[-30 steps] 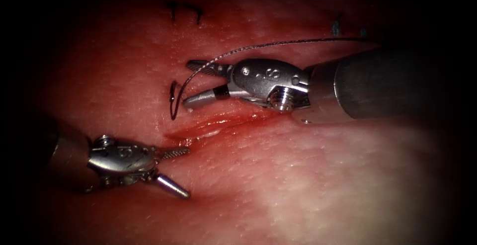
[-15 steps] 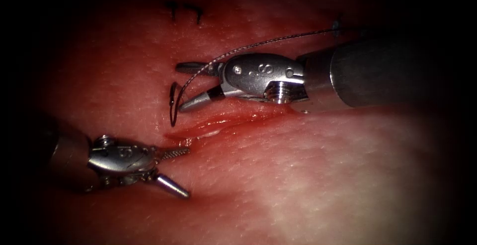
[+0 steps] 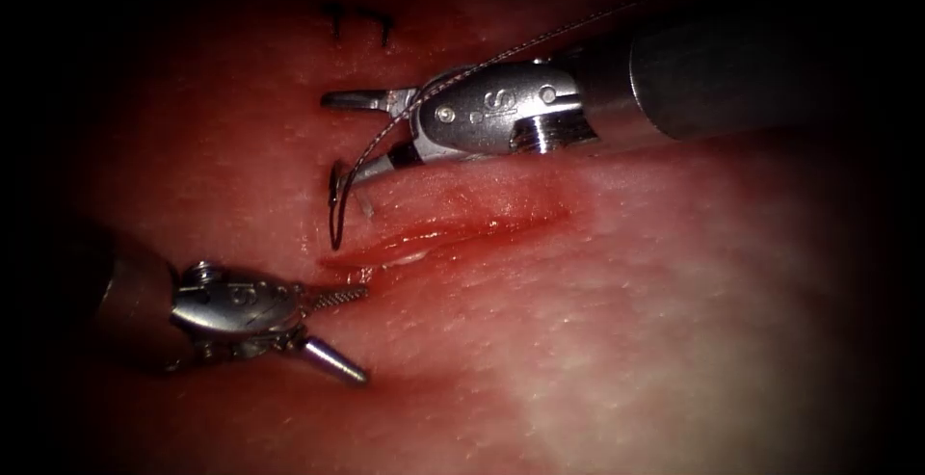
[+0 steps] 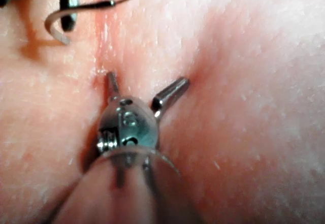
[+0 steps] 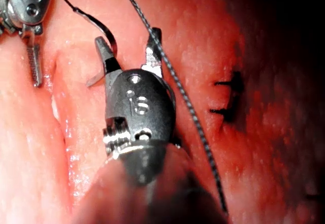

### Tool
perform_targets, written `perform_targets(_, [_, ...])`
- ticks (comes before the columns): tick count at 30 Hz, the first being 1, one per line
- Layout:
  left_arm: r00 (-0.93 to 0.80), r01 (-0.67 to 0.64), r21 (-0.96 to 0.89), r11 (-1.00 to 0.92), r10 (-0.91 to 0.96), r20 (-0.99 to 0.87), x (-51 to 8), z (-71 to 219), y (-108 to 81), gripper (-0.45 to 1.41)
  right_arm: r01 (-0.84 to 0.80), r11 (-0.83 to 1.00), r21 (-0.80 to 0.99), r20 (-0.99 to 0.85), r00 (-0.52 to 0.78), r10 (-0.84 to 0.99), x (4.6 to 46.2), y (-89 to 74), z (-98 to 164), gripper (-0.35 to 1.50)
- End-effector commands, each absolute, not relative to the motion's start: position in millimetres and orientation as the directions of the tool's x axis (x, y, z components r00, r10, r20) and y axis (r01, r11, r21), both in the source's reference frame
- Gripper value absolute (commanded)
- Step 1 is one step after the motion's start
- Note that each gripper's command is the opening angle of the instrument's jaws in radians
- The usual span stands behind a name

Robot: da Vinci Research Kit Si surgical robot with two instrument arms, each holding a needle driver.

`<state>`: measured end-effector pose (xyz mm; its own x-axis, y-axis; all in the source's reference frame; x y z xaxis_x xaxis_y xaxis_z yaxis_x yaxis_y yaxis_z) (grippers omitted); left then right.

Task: Wound Closure

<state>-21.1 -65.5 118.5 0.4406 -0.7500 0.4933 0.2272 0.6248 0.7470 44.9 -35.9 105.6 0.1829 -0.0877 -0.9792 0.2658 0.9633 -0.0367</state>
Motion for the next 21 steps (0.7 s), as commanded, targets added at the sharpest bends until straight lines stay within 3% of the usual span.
perform_targets(1, [0.441,0.226,0.749,0.623,-0.751,0.491,-21.5,118.9,-66.6,0.76,0.269,0.962,-0.047,-0.98,0.174,-0.096,46.1,-36.2,105.6,1.36])
perform_targets(7, [0.442,0.224,0.75,0.622,-0.751,0.491,-21.5,118.9,-66.7,0.76,0.288,0.956,-0.063,-0.98,0.161,-0.113,46.4,-36.8,107.1,1.33])
perform_targets(8, [0.442,0.223,0.75,0.622,-0.751,0.491,-21.5,118.9,-66.7,0.76,0.293,0.954,-0.067,-0.98,0.159,-0.118,46.1,-37.0,107.6,1.25])
perform_targets(11, [0.442,0.223,0.751,0.622,-0.751,0.491,-21.5,118.9,-66.7,0.76,0.337,0.939,-0.066,-0.987,0.118,-0.112,44.8,-37.6,107.4,-0.28])
perform_targets(15, [0.442,0.223,0.75,0.622,-0.751,0.491,-21.5,118.9,-66.7,0.76,0.348,0.938,0.013,-0.991,0.128,-0.033,44.3,-37.6,106.5,-0.35])
perform_targets(16, [0.442,0.224,0.75,0.622,-0.751,0.491,-21.6,118.9,-66.7,0.76,0.335,0.935,0.118,-0.984,0.166,0.065,44.3,-37.6,106.4,-0.35])
perform_targets(21, [0.442,0.224,0.75,0.622,-0.751,0.491,-21.5,118.9,-66.7,0.76,0.281,0.911,0.3,-0.943,0.23,0.24,45.0,-37.2,106.9,-0.35])
